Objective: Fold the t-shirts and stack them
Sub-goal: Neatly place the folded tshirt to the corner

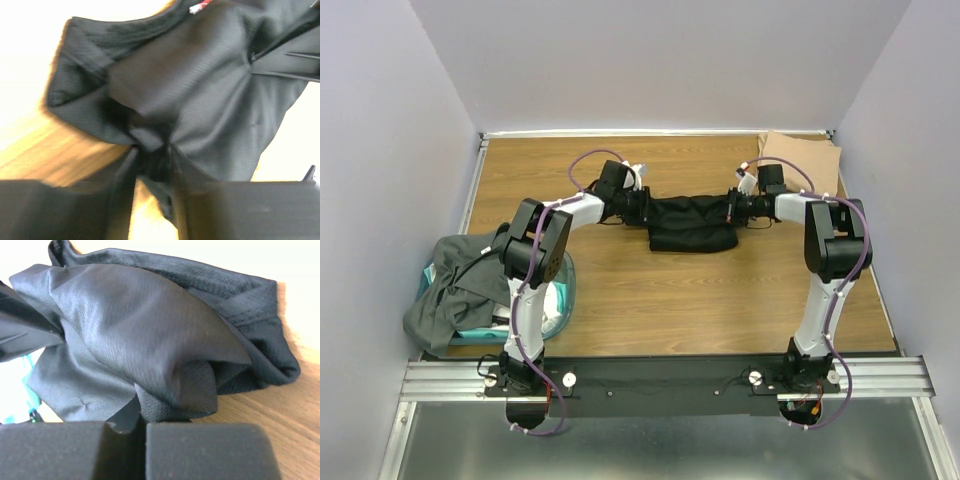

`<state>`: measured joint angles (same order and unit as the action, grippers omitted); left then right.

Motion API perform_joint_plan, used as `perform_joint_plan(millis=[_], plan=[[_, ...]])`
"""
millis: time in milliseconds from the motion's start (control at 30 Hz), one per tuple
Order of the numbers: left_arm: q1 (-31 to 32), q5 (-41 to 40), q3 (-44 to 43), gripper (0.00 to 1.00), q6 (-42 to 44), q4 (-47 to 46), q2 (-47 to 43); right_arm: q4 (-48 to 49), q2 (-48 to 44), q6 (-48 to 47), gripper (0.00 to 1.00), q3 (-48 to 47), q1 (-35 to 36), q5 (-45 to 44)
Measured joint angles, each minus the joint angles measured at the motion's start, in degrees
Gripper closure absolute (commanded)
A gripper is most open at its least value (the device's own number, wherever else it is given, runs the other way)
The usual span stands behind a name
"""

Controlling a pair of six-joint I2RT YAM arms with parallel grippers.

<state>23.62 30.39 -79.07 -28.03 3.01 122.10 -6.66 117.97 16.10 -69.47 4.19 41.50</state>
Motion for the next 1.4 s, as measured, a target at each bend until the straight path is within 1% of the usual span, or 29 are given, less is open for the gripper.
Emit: perform_joint_plan(millis=[33,67,100,167,333,467,600,733,900,1167,1400], plan=[[0.1,0.0,0.0,0.43,0.0,0.1,-0.2,-0.2,-0.2,0.1,1.00,0.0,0.0,-0.5],[0.1,0.2,0.0,0.33,-0.2,0.1,-0.6,-0.7,-0.4,0.3,1.00,-0.1,0.0,-1.4],[0.2,0.1,0.0,0.28,-0.1,0.3,-1.0,-1.1,-0.7,0.3,1.00,-0.2,0.0,-2.2],[0.2,0.2,0.0,0.25,0.3,0.9,-1.7,-2.7,-1.0,0.3,1.00,-0.9,0.4,-4.1],[-0.7,-0.6,0.7,0.24,1.0,3.9,-4.2,-9.2,-1.3,-2.2,1.00,-6.5,0.6,-12.1],[-1.9,-1.2,1.2,0.24,2.1,5.5,-6.2,-15.6,-1.0,-5.3,1.00,-16.0,0.6,-19.1],[-3.0,-1.5,2.8,0.24,3.0,5.8,-7.3,-18.4,0.6,-8.3,1.00,-24.9,0.6,-24.7],[-3.4,-1.6,5.3,0.24,3.3,6.1,-7.9,-22.4,4.7,-10.4,1.00,-33.8,0.2,-29.0],[-3.7,-1.9,7.3,0.24,3.5,5.6,-9.1,-25.7,10.4,-12.5,1.00,-43.5,-1.0,-32.5],[-3.8,-2.0,7.6,0.23,3.5,5.2,-9.2,-30.1,15.3,-14.5,1.00,-56.3,-4.3,-35.7],[-3.8,-2.1,8.1,0.24,3.5,4.9,-9.5,-30.7,16.4,-15.8,1.00,-63.3,-7.1,-36.2]])
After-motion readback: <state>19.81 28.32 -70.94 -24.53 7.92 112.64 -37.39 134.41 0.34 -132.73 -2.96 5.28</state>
